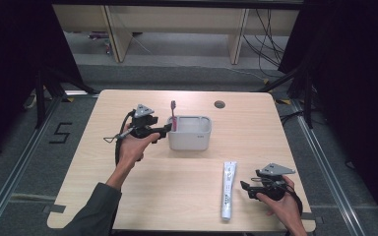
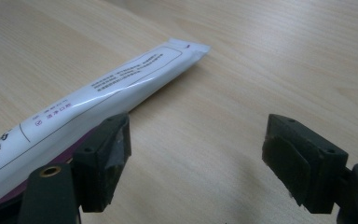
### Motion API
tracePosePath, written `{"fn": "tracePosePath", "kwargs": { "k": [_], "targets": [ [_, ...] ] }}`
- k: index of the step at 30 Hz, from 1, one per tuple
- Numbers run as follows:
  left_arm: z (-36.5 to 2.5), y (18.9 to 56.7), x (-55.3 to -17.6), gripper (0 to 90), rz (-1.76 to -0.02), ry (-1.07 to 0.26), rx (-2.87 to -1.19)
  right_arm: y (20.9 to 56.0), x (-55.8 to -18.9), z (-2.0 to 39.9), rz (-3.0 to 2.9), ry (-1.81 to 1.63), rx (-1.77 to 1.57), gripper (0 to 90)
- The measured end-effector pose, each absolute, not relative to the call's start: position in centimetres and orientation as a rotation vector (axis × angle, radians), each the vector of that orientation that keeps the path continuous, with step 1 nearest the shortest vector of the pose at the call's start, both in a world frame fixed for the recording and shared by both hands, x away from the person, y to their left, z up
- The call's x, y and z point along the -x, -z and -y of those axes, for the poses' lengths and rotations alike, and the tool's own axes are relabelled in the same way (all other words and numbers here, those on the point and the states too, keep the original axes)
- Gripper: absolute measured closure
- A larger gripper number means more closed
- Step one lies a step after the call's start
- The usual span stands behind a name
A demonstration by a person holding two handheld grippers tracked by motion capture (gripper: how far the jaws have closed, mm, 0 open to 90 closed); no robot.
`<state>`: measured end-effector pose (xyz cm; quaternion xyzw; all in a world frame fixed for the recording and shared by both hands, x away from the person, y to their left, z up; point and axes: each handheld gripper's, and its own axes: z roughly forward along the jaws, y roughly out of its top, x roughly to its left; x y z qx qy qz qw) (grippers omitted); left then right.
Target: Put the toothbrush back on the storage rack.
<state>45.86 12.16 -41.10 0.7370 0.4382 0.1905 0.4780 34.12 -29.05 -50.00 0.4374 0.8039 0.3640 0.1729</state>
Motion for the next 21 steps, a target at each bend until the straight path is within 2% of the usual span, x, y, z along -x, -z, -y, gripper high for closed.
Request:
{"fn": "tracePosePath", "kwargs": {
  "k": [21],
  "targets": [
    [-14.4,42.7,-43.4,33.1,-1.07,-0.403,-1.778,50.0,-34.1,29.0,-2.272,-1.045,-1.248,24.1]
  ]
}}
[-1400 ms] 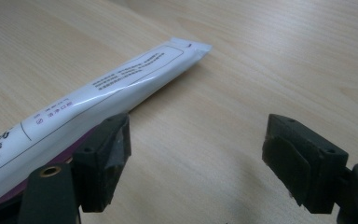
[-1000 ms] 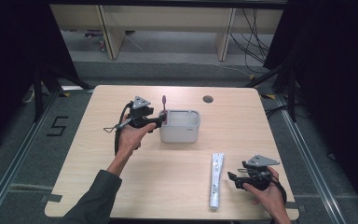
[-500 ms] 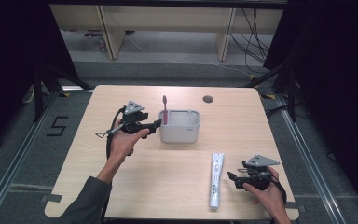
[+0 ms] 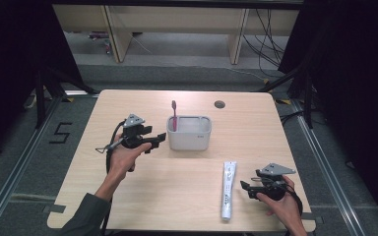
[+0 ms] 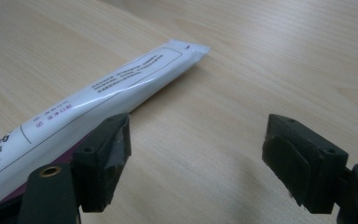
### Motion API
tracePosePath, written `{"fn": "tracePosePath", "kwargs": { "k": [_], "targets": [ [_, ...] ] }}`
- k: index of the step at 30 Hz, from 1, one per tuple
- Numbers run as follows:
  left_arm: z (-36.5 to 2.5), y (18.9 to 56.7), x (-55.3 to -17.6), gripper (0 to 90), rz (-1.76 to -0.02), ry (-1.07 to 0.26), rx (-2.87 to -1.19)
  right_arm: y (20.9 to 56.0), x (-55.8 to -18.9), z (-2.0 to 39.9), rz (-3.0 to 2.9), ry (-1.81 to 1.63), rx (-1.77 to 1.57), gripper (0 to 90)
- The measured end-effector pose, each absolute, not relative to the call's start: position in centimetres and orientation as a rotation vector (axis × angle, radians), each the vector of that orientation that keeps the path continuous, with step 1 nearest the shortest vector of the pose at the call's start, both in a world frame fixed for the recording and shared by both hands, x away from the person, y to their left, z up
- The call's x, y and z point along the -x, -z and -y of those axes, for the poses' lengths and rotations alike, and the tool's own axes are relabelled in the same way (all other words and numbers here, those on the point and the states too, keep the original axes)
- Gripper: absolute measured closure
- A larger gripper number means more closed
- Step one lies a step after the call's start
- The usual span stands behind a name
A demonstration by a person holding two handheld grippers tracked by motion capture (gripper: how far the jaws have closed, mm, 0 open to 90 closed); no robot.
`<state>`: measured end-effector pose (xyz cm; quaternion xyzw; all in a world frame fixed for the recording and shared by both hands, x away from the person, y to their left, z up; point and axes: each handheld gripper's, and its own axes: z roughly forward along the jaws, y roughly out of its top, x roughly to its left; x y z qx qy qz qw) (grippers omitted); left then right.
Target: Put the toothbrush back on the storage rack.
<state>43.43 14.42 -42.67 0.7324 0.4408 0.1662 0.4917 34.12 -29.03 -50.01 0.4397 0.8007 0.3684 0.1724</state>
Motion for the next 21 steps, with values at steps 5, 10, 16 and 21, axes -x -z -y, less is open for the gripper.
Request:
{"fn": "tracePosePath", "kwargs": {
  "k": [5,10,16,21],
  "targets": [
    [-14.9,43.1,-42.5,32.5,-1.05,-0.409,-1.794,50.0,-34.1,29.0,-2.276,-1.042,-1.243,24.0],
    [-15.4,43.7,-41.5,31.0,-1.046,-0.398,-1.804,50.0,-34.1,29.0,-2.268,-1.042,-1.251,24.0],
    [-16.0,44.2,-40.7,30.6,-1.038,-0.394,-1.814,50.0,-34.1,29.0,-2.275,-1.046,-1.241,24.0],
    [-16.7,44.9,-39.9,30.5,-1.051,-0.405,-1.825,50.0,-34.1,29.0,-2.272,-1.043,-1.236,24.0]
  ]
}}
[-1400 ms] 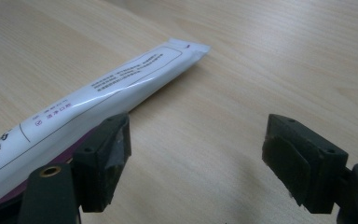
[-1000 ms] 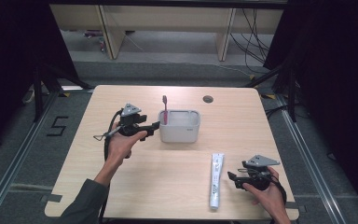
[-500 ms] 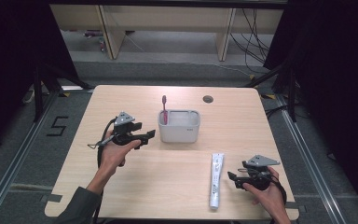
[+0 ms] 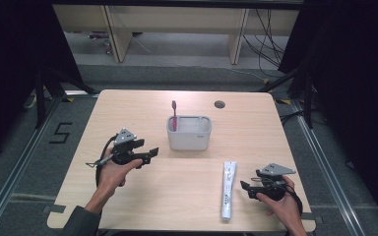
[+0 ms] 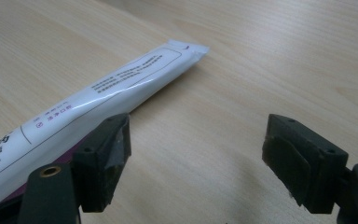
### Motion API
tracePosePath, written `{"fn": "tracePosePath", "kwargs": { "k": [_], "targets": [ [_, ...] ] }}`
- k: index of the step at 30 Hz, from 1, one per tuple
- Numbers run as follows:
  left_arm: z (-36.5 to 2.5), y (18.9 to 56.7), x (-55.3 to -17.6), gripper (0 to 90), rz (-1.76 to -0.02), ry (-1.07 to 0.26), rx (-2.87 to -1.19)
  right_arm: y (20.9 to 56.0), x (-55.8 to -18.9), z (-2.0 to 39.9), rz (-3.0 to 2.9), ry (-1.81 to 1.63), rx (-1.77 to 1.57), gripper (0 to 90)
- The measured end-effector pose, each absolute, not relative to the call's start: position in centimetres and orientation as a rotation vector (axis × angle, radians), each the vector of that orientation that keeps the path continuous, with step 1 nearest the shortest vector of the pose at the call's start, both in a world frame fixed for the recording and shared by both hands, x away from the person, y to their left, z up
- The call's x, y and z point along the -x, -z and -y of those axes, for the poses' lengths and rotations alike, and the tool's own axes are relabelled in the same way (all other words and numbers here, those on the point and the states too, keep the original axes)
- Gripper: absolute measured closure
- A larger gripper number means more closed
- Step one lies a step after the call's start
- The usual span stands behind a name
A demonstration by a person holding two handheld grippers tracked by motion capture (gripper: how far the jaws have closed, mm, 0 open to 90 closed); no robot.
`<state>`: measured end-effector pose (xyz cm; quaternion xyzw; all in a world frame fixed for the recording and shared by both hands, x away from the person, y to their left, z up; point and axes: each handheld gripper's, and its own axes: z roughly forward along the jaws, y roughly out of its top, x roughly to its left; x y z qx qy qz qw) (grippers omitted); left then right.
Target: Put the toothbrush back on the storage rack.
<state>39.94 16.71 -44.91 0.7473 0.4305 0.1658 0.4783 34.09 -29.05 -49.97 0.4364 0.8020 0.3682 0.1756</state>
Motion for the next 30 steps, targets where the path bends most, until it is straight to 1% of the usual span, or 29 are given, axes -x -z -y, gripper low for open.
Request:
{"fn": "tracePosePath", "kwargs": {
  "k": [12,17,18,30],
  "targets": [
    [-17.9,46.3,-38.3,30.3,-1.055,-0.395,-1.843,50.0,-34.1,29.0,-2.281,-1.036,-1.245,24.0],
    [-18.2,46.7,-37.4,30.1,-1.037,-0.392,-1.889,50.0,-34.1,29.1,-2.287,-1.044,-1.236,23.8],
    [-18.2,46.9,-37.2,30.1,-1.041,-0.387,-1.872,50.1,-34.1,29.1,-2.286,-1.047,-1.251,23.7],
    [-18.7,47.6,-35.1,29.5,-1.025,-0.389,-1.895,50.0,-34.1,29.2,-2.268,-1.038,-1.223,21.8]
  ]
}}
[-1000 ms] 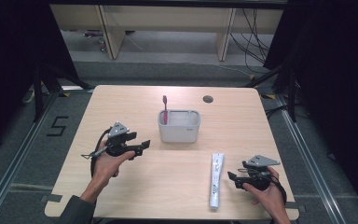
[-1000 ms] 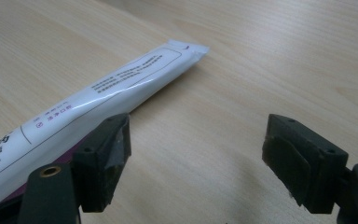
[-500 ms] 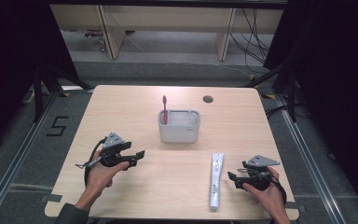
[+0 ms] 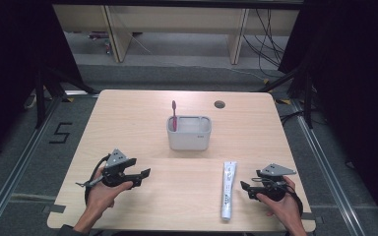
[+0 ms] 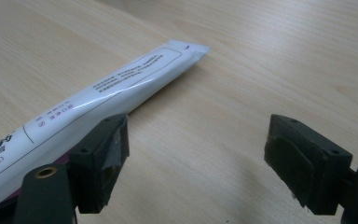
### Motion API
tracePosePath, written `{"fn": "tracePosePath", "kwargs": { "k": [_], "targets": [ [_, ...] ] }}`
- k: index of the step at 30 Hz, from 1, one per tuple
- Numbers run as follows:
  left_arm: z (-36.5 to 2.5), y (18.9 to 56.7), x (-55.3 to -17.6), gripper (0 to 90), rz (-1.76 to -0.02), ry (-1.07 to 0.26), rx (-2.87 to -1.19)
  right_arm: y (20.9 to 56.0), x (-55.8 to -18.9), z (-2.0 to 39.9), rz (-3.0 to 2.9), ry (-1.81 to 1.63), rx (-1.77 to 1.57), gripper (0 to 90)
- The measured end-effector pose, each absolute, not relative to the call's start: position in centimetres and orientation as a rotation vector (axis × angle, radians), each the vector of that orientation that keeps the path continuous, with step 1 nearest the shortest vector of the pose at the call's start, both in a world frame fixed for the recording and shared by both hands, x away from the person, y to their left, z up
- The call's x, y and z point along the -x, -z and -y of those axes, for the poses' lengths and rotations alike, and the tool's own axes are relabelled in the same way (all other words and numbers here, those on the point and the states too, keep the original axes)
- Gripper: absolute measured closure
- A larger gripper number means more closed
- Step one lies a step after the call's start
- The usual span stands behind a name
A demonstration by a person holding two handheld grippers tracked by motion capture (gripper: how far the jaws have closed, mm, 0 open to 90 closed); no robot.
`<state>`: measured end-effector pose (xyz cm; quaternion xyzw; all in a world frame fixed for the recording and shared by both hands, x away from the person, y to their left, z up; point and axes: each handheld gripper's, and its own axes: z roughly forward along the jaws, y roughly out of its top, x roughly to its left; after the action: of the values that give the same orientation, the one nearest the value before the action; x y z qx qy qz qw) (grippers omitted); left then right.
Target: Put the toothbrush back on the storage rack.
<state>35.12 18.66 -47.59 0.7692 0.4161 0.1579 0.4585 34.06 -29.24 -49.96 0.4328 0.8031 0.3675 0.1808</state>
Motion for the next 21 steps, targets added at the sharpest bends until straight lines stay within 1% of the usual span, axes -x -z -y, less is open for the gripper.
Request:
{"fn": "tracePosePath", "kwargs": {
  "k": [8,9,10,12,21],
  "targets": [
    [-18.8,48.3,-33.9,25.5,-1.002,-0.401,-1.928,50.0,-34.1,29.2,-2.273,-1.056,-1.227,21.6],
    [-18.9,48.4,-33.8,25.5,-0.991,-0.404,-1.938,50.0,-33.9,29.0,-2.279,-1.064,-1.275,21.6],
    [-19.0,48.7,-33.4,24.0,-0.991,-0.411,-1.937,50.0,-34.0,29.2,-2.277,-1.053,-1.227,21.7],
    [-19.1,48.8,-33.3,22.9,-0.992,-0.421,-1.938,50.0,-33.9,29.0,-2.28,-1.063,-1.274,21.8],
    [-19.9,49.7,-32.1,21.7,-0.988,-0.43,-1.982,50.0,-33.8,29.0,-2.277,-1.051,-1.29,22.5]
  ]
}}
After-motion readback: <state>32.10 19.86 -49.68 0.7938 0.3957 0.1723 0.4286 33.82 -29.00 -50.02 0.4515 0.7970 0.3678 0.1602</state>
